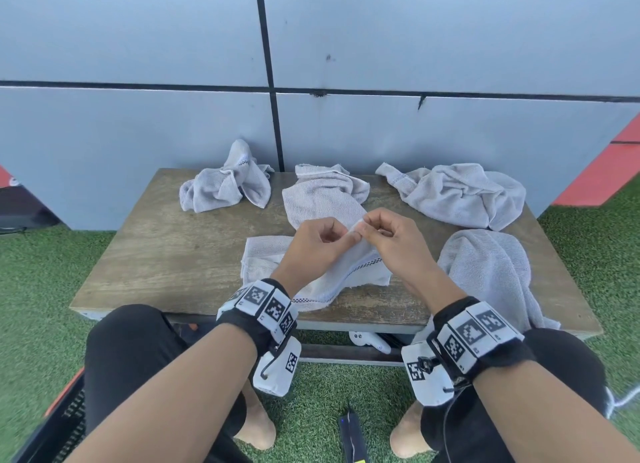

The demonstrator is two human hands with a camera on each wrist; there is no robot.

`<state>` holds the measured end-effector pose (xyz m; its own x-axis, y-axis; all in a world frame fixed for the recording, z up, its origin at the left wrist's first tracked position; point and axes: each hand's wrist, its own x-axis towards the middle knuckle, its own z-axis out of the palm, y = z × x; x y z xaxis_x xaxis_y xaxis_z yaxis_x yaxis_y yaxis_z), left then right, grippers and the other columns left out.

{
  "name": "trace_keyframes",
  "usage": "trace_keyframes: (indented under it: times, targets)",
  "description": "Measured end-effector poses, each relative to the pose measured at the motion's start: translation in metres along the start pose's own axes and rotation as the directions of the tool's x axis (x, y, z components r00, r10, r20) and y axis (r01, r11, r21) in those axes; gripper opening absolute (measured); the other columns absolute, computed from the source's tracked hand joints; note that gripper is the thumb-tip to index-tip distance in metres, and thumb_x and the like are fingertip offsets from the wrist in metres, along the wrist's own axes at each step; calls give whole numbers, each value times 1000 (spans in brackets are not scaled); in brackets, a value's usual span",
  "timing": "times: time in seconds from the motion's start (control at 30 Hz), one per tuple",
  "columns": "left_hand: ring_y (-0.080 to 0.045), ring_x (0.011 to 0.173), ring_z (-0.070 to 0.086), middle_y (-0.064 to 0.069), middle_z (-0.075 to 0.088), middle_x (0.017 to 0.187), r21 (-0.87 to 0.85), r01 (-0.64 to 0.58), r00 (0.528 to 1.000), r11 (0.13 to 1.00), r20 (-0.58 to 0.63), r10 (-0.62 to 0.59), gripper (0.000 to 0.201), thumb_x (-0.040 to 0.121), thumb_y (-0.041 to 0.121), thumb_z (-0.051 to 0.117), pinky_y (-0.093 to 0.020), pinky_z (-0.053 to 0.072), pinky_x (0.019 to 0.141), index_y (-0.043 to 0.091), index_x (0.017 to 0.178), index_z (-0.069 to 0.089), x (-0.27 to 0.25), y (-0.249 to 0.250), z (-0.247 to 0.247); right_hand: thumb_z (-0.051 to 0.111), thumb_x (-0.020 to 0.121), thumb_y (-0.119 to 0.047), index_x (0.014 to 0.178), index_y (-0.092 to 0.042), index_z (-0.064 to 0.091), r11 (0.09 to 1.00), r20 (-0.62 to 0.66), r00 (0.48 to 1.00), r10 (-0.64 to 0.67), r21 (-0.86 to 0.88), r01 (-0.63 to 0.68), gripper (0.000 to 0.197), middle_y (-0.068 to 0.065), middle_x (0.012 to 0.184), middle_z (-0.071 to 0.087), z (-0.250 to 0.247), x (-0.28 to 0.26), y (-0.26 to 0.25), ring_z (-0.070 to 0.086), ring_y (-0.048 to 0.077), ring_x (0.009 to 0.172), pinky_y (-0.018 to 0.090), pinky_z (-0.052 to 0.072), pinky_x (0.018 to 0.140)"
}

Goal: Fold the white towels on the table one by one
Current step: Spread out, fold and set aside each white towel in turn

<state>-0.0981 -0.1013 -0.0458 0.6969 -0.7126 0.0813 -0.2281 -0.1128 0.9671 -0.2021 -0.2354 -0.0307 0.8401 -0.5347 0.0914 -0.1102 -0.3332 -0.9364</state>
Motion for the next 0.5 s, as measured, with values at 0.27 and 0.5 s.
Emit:
trace_keyframes:
  times: [0.27, 0.5]
  targets:
    - [-13, 50, 27, 0, 30, 55, 325, -48, 980, 944, 198, -19, 54, 93, 31, 69, -26, 22, 52, 19, 52, 35, -1, -8, -38, 65, 97, -19, 88, -14, 68, 995, -117, 993, -9, 99, 21, 11, -16, 68, 56, -11, 5, 3, 45, -1, 59, 21, 36, 64]
    - [-11, 48, 36, 2, 40, 54, 525, 14, 978, 851, 172, -122, 47, 93, 35, 67, -25, 29, 52, 9, 58, 48, -7, -22, -103, 64, 97, -17, 83, -20, 68, 960, -221, 975, 18, 277, 45, 15, -5, 74, 59, -33, 18, 4, 47, 11, 70, 31, 39, 68]
